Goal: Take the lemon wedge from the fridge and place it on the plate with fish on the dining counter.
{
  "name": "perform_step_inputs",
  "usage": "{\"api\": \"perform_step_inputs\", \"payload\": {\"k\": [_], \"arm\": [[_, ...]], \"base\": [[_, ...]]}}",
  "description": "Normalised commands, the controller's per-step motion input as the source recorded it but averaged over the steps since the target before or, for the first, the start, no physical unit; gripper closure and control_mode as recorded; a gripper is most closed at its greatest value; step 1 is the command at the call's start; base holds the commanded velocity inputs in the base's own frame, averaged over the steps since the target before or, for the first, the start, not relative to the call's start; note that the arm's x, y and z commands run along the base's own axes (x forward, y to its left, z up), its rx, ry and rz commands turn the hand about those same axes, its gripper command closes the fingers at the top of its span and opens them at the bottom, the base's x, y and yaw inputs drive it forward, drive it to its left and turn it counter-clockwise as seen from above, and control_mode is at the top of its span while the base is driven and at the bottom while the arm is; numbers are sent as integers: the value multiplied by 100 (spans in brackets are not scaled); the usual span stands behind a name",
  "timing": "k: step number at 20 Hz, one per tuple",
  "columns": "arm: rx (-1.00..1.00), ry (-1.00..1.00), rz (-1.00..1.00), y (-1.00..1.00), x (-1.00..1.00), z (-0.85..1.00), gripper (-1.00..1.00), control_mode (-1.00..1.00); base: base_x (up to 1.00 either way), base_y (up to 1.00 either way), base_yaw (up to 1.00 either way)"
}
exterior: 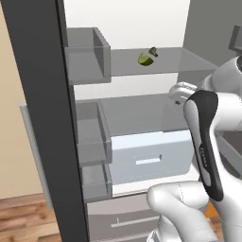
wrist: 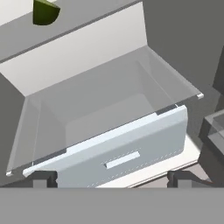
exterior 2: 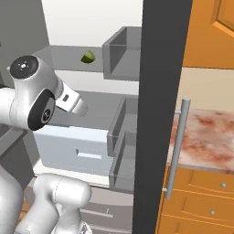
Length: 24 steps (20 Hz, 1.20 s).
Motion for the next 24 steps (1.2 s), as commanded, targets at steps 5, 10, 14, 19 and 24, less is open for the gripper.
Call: {"api": "perform_step_inputs", "payload": {"k": [5, 10, 14, 19, 24], "arm": [[0, 0, 0, 0, 0, 0, -100, 100], [-4, -4, 6, 8, 13, 27, -100, -100], [-20, -14, 21, 36, 31, 88, -100, -100], [-27, -19, 14, 17, 6, 81, -100, -100], [-6, -11, 14, 0, 32, 11, -100, -100]], "base": [[72, 29, -2], [32, 23, -1], [0, 0, 0], [0, 0, 0], [0, 0, 0]]}}
